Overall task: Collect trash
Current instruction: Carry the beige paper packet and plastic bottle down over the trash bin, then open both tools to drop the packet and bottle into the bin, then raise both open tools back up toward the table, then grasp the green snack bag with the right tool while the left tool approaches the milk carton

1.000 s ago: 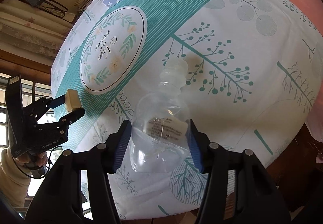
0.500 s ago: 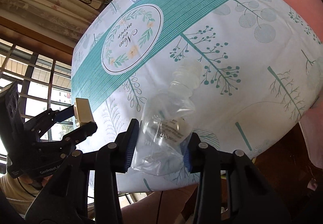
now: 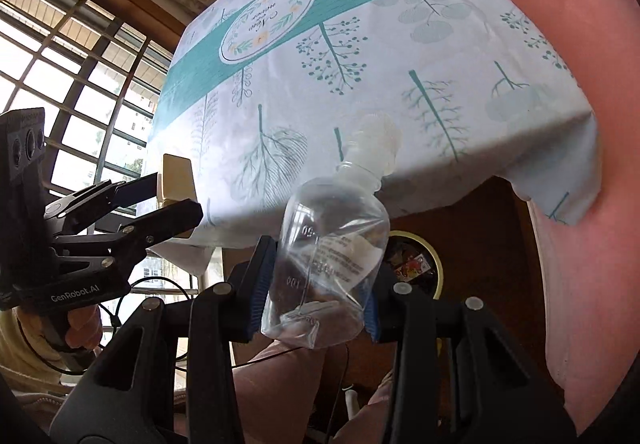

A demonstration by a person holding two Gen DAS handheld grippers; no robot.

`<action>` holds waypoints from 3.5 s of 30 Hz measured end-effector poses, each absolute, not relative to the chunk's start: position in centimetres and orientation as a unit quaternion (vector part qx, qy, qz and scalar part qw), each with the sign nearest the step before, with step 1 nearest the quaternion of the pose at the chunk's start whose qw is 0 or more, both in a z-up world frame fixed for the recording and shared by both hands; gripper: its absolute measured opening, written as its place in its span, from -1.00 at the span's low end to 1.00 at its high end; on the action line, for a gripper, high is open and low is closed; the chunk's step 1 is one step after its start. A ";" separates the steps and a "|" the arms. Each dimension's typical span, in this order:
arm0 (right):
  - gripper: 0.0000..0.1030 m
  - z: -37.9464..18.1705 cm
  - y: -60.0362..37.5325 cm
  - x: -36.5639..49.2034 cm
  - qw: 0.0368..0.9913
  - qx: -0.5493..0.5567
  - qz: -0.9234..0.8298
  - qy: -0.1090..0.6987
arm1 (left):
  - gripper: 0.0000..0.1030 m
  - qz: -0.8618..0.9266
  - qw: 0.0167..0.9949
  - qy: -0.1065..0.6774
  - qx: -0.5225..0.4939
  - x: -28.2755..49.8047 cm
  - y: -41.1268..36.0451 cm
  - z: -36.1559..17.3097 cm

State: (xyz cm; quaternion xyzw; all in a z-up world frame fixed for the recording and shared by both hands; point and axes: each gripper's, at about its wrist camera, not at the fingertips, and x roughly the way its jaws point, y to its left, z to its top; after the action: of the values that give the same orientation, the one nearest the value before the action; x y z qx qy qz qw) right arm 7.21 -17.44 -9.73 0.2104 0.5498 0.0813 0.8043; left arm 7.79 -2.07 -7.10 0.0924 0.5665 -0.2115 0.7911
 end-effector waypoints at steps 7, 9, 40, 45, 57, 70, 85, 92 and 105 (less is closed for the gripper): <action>-0.31 -15.9 -19.3 2.4 0.769 0.209 0.070 0.601 | 0.22 -0.200 0.772 0.596 0.097 2.3 -4.6 -13.5; -0.30 -18.5 -19.2 1.4 0.760 0.191 0.066 0.617 | 0.22 -0.189 0.767 0.607 0.092 1.3 -4.7 -16.1; 0.20 -42.2 -15.7 3.2 0.723 0.148 0.013 0.674 | 0.79 -0.109 0.751 0.650 0.048 1.1 1.1 -35.1; 0.20 -40.0 -15.2 3.5 0.730 0.159 -0.001 0.664 | 0.79 -0.110 0.762 0.637 0.044 1.8 1.8 -31.6; 0.21 -28.0 -16.2 3.2 0.762 0.196 -0.018 0.617 | 0.79 -0.132 0.799 0.583 0.074 1.5 1.5 -17.4; 0.27 -11.8 -16.3 1.6 0.814 0.224 -0.015 0.535 | 0.79 -0.178 0.842 0.496 0.113 3.0 1.8 -1.6; 0.27 4.7 -13.8 4.9 0.894 0.173 -0.033 0.412 | 0.79 -0.162 0.875 0.445 0.106 9.4 4.3 8.4; 0.27 6.9 -13.0 6.8 0.905 0.170 -0.041 0.388 | 0.75 -0.136 0.881 0.448 0.072 13.8 6.4 9.7; 0.27 4.9 -14.9 17.4 0.897 0.140 0.011 0.420 | 0.72 -0.077 0.881 0.464 0.047 21.8 6.5 7.0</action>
State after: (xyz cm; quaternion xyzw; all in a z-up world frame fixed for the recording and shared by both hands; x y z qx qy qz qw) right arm 17.45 -14.93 4.86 0.1402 0.4195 0.0111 0.8968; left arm 21.77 6.45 7.02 0.0473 0.4636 -0.0771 0.8814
